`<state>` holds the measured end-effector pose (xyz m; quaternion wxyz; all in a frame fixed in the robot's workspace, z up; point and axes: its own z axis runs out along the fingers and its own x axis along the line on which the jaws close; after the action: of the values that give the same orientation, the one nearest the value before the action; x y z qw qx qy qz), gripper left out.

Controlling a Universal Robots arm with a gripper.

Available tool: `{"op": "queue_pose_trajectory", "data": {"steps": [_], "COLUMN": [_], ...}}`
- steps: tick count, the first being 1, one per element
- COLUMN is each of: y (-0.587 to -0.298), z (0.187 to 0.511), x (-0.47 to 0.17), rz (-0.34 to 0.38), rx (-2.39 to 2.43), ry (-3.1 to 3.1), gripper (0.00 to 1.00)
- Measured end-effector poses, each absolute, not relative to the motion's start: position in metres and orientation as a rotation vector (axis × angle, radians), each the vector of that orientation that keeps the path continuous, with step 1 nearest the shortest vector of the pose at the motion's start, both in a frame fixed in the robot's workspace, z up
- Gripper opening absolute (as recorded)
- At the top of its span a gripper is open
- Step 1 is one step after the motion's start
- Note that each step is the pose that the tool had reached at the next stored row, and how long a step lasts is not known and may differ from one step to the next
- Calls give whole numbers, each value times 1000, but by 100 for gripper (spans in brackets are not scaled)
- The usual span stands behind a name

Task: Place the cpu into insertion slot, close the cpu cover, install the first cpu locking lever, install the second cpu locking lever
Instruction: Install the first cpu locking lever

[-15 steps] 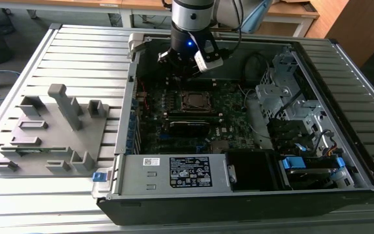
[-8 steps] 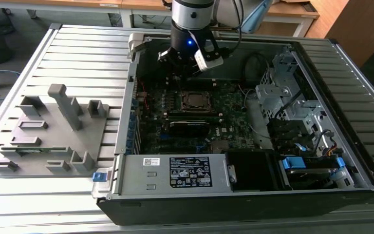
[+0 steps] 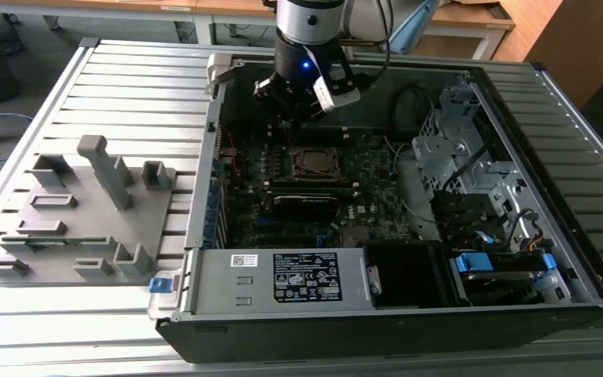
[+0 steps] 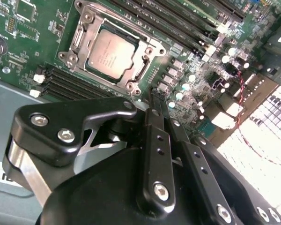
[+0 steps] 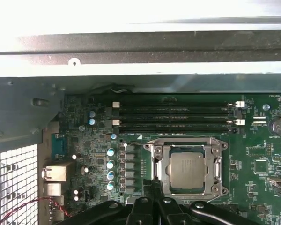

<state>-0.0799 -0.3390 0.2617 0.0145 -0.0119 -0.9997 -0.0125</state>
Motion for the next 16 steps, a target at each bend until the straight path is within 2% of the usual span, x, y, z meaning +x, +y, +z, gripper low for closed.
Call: {"op": "queue_pose_trajectory", "data": {"steps": [16], "y": [-339], "z": [260], "x": [-99], "rz": [-39], "rx": [-37], "ry": [-3114], "gripper": [11]}}
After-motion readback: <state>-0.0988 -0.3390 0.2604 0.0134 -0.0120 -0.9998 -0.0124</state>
